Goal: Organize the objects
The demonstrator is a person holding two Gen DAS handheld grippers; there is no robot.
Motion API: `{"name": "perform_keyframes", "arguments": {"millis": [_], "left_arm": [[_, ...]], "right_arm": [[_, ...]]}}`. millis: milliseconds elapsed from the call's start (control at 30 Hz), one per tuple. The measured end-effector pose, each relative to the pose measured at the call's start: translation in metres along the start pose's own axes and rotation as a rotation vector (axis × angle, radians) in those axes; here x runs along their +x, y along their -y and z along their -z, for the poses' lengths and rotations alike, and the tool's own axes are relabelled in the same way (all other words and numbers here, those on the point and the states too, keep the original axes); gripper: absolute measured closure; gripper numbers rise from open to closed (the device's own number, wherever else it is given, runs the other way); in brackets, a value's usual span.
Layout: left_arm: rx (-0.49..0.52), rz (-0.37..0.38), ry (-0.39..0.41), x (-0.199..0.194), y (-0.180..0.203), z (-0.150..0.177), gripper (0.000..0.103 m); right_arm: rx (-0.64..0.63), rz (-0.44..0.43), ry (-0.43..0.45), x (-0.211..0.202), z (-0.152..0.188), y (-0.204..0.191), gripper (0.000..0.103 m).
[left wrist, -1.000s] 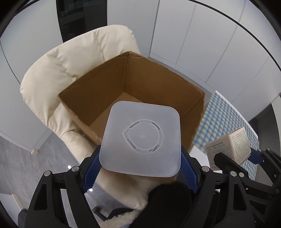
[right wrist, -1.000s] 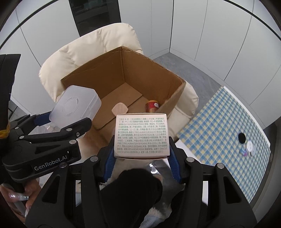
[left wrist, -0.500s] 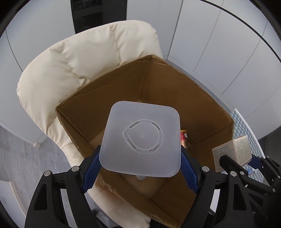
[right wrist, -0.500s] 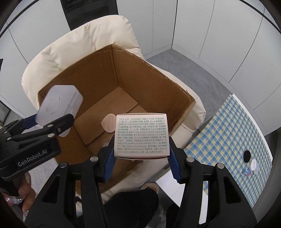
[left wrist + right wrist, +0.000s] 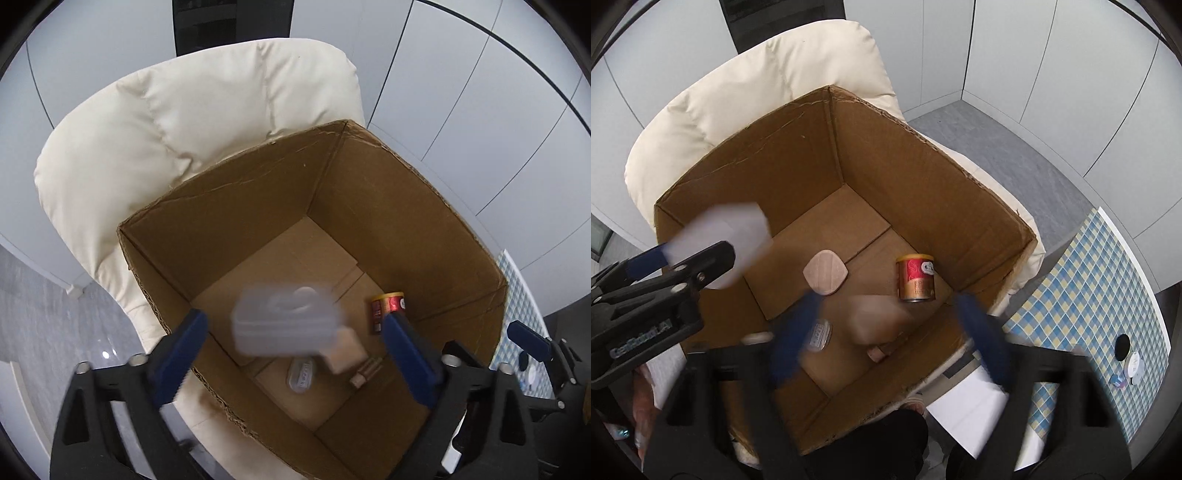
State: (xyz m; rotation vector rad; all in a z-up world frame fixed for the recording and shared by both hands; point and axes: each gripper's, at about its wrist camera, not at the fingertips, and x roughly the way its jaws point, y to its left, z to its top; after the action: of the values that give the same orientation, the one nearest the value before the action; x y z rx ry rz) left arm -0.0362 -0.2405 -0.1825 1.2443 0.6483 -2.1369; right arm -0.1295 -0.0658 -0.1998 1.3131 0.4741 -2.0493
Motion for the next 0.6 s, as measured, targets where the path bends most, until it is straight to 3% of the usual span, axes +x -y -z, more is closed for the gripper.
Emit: {"name": "perform_keyframes", "arguments": {"millis": [600], "left_arm": [[0.02, 0.008, -0.003, -0.013, 0.0, 0.008, 0.003]], "right_arm": [[0.022, 0.021, 0.025, -0.019, 0.005, 0.005, 0.006]]}}
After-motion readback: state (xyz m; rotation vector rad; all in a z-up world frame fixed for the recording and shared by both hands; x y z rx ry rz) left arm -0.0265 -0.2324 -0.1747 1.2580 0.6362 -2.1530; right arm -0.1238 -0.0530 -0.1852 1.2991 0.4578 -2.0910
